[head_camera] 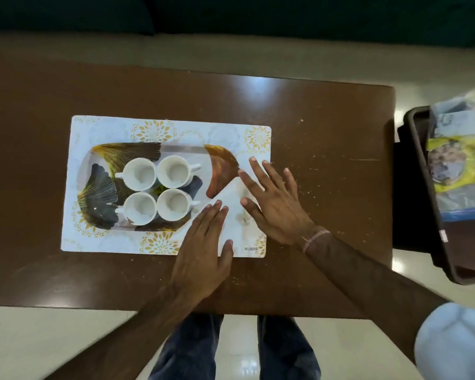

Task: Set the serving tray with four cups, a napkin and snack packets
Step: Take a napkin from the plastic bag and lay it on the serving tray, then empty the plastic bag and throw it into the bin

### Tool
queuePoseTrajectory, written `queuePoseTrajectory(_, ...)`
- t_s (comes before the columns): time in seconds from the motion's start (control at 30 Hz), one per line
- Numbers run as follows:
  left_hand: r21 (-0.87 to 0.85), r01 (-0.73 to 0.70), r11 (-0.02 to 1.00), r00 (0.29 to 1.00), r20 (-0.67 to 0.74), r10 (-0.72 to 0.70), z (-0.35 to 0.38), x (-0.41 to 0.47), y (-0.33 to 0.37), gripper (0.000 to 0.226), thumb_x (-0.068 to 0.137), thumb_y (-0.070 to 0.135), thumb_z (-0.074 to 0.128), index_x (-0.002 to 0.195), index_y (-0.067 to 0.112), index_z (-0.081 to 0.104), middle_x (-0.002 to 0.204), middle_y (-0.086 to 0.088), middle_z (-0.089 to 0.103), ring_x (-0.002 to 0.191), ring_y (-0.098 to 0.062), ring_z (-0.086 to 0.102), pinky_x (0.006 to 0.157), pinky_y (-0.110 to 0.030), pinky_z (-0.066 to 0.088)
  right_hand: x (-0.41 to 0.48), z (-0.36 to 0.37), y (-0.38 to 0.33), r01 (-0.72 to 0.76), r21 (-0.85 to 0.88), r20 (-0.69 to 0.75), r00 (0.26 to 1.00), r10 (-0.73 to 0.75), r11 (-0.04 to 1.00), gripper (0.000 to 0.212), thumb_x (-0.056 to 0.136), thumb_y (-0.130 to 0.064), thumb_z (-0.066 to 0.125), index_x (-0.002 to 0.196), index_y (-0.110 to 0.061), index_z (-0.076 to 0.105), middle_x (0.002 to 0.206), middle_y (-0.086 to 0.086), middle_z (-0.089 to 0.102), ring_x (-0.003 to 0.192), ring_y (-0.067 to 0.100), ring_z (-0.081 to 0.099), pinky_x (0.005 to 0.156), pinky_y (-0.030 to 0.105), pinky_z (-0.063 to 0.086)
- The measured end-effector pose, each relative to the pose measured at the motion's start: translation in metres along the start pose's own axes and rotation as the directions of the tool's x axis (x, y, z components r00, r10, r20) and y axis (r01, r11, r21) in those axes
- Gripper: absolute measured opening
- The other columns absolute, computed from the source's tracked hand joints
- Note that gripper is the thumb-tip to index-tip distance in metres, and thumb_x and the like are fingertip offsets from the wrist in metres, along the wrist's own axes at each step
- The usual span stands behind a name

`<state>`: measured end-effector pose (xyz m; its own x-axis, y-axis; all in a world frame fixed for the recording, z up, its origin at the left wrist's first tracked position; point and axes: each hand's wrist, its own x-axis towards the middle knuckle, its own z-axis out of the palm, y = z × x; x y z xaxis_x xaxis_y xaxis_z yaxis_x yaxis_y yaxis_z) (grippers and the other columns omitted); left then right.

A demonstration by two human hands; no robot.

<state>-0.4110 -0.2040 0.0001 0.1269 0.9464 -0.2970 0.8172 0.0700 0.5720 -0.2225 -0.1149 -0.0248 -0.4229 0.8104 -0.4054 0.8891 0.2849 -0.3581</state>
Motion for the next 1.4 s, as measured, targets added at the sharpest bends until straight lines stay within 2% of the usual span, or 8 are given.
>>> queuePoseTrajectory(0.2,0.110,-0.126,0.986,0.992,0.036,0.123,0.007,0.086,0.059,0.061,0.095,0.038,0.051,0.150,0.014,0.041,0.159,-0.007,0.038,0.147,-0.027,0.034,0.120,-0.049,0.028,-0.013,-0.039,0.065,-0.113,0.136,-0.148,0.980,0.133,0.984,0.058,0.106,-0.051,0.023,0.159,-0.029,0.020,0.170,-0.002,0.003,0.156,0.024,0.008,0.124,0.057,0.003)
queuePoseTrajectory(0.33,0.166,-0.193,0.967,0.981,0.061,0.185,0.027,0.143,0.112,0.063,0.095,0.032,0.058,0.152,0.014,0.037,0.159,-0.006,0.036,0.146,-0.024,0.032,0.117,-0.035,0.024,-0.030,-0.060,0.123,-0.221,0.199,-0.235,0.935,0.265,0.955,0.057,0.106,-0.048,0.028,0.158,-0.027,0.025,0.170,0.001,0.005,0.155,0.024,0.012,0.123,0.053,0.007)
queuePoseTrajectory(0.43,0.178,-0.263,0.948,0.964,0.097,0.249,0.046,0.175,0.151,0.066,0.095,0.030,0.057,0.153,0.014,0.033,0.161,-0.007,0.033,0.147,-0.025,0.028,0.119,-0.037,0.024,-0.046,-0.071,0.165,-0.305,0.215,-0.267,0.896,0.356,0.928,0.057,0.105,-0.049,0.029,0.158,-0.028,0.024,0.170,0.001,0.005,0.155,0.023,0.012,0.123,0.052,0.008)
queuePoseTrajectory(0.77,0.147,-0.504,0.851,0.845,0.286,0.451,0.158,0.227,0.303,0.070,0.092,0.031,0.060,0.153,0.011,0.033,0.160,-0.010,0.032,0.147,-0.026,0.027,0.119,-0.038,0.024,-0.140,-0.073,0.307,-0.557,0.360,-0.332,0.673,0.661,0.748,0.055,0.101,-0.047,0.037,0.153,-0.029,0.034,0.168,0.004,0.016,0.151,0.029,0.022,0.120,0.056,0.011)
queuePoseTrajectory(0.93,0.153,-0.643,0.751,0.751,0.321,0.578,0.211,0.224,0.360,0.063,0.083,0.031,0.062,0.140,0.006,0.050,0.141,-0.017,0.051,0.130,-0.035,0.047,0.109,-0.047,0.039,-0.189,-0.055,0.351,-0.635,0.414,-0.337,0.558,0.758,0.652,0.055,0.102,-0.048,0.040,0.152,-0.025,0.038,0.167,0.007,0.021,0.152,0.032,0.021,0.119,0.057,0.015)
queuePoseTrajectory(1.1,0.194,-0.705,0.682,0.691,0.400,0.602,0.256,0.206,0.390,0.056,0.078,0.043,0.058,0.126,0.015,0.063,0.124,-0.009,0.058,0.119,-0.032,0.050,0.099,-0.046,0.040,-0.225,-0.032,0.371,-0.708,0.487,-0.299,0.415,0.859,0.512,0.051,0.100,-0.049,0.044,0.147,-0.028,0.042,0.165,0.004,0.021,0.148,0.032,0.018,0.113,0.056,0.021)
queuePoseTrajectory(1.27,0.267,-0.715,0.647,0.675,0.507,0.537,0.287,0.191,0.404,0.064,0.073,0.057,0.067,0.126,0.023,0.057,0.122,-0.007,0.054,0.117,-0.031,0.047,0.093,-0.047,0.039,-0.240,-0.017,0.375,-0.572,0.716,-0.284,0.285,0.916,0.400,0.044,0.099,-0.033,0.055,0.138,-0.014,0.051,0.147,0.011,0.041,0.129,0.032,0.043,0.106,0.048,0.039)
queuePoseTrajectory(1.4,0.138,-0.659,0.740,0.725,0.381,0.574,0.290,0.186,0.405,0.022,0.082,0.026,0.060,0.101,0.014,0.062,0.099,-0.008,0.065,0.097,-0.031,0.062,0.084,-0.045,0.046,-0.240,-0.019,0.380,-0.360,0.890,-0.237,0.156,0.959,0.279,0.025,0.095,-0.006,0.055,0.119,-0.006,0.062,0.124,0.010,0.060,0.109,0.024,0.062,0.102,0.042,0.048)
